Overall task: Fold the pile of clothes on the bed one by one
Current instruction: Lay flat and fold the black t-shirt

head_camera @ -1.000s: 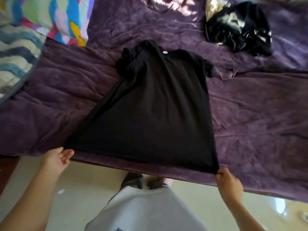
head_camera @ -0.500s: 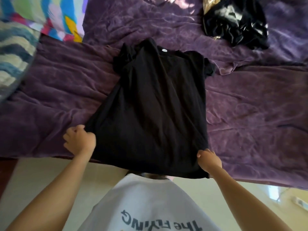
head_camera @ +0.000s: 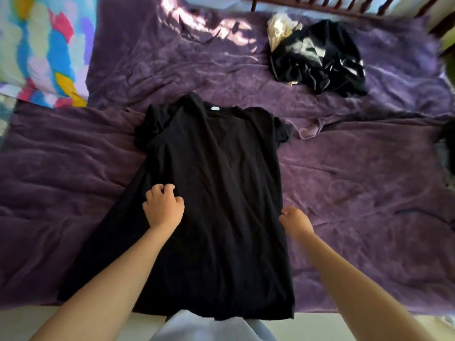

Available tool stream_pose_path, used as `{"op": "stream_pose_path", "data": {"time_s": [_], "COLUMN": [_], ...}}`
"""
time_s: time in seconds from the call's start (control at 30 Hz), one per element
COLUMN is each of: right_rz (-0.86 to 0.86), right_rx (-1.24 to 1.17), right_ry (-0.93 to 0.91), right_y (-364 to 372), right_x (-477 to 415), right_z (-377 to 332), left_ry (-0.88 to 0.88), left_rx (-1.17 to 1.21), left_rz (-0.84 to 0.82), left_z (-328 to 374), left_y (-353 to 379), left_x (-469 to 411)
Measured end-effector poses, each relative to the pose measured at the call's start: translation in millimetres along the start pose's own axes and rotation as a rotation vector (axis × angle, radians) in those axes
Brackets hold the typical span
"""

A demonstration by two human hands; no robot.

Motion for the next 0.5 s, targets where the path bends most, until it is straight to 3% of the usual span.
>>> {"op": "stream_pose_path", "data": {"time_s": [0.27,0.5], "right_rz": [0.033,0.082], "right_rx": [-0.294,-0.637], "right_ry": [0.022,0.073], "right_y": [-64,-89], "right_x": [-124,-234], "right_z": [-34,-71], "left_ry": [0.029,0.074], "left_rx": [-0.005,0.021], "left_rz": [-0.071,-0.067], "left_z": [89,127], "left_y": [19,36], "left_x": [-49,-112]}}
Point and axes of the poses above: each hand's wrist, its own x-axis away from the middle knuckle, its own y-axis out of the palm, z = x × y, the point moved 5 cm from there along -x, towards the middle knuckle, and after that the axes turned 8 degrees about -x, right-handed, at the moved point
